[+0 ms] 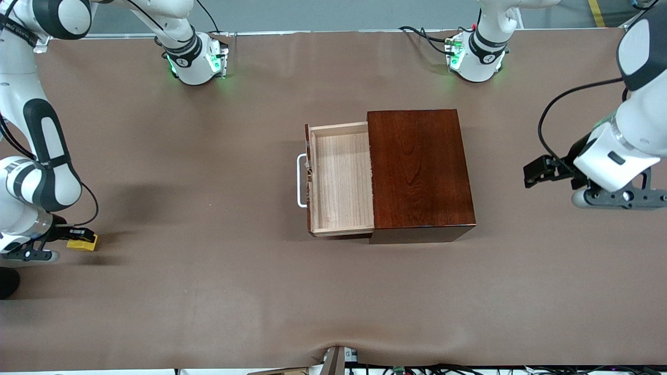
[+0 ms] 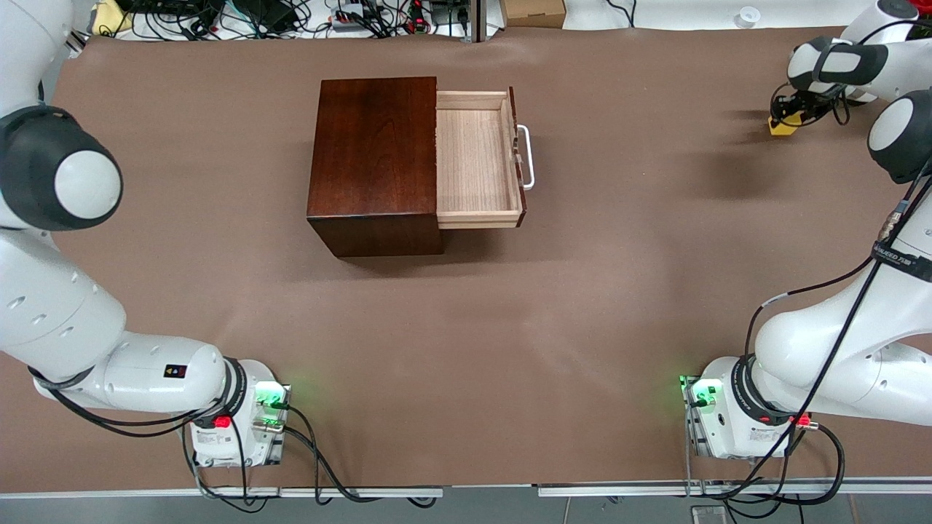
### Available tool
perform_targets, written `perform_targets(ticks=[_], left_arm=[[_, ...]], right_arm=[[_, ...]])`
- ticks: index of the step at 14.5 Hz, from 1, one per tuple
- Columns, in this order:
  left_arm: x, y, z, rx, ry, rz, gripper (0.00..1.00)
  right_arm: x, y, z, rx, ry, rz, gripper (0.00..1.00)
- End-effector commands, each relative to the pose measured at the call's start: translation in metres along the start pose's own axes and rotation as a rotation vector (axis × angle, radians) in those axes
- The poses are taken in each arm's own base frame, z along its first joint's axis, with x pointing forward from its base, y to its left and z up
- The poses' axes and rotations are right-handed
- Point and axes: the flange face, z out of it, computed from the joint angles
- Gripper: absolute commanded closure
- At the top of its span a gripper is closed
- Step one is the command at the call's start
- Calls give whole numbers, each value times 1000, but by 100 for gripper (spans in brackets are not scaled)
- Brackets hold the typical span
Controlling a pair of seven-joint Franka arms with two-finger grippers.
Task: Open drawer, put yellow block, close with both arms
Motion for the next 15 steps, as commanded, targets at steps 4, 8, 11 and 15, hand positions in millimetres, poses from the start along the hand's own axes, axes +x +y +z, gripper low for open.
perform_targets(ticks=[4,8,11,15], left_arm=[[-57,-29,-20,10,-9,42,0],[-62,-50,-26,23,-31,120,0],[-63,-51,-36,26,-20,100,0],[-67,-46,-31,11,-54,76,0]], right_arm=[[-4,-58,-173,27,-43,-3,100],[-24,-173,-248,16,-156,73,100],[-35,-301,-258,22,-201,111,100],[-68,-478,-284,107,-198,208,100]])
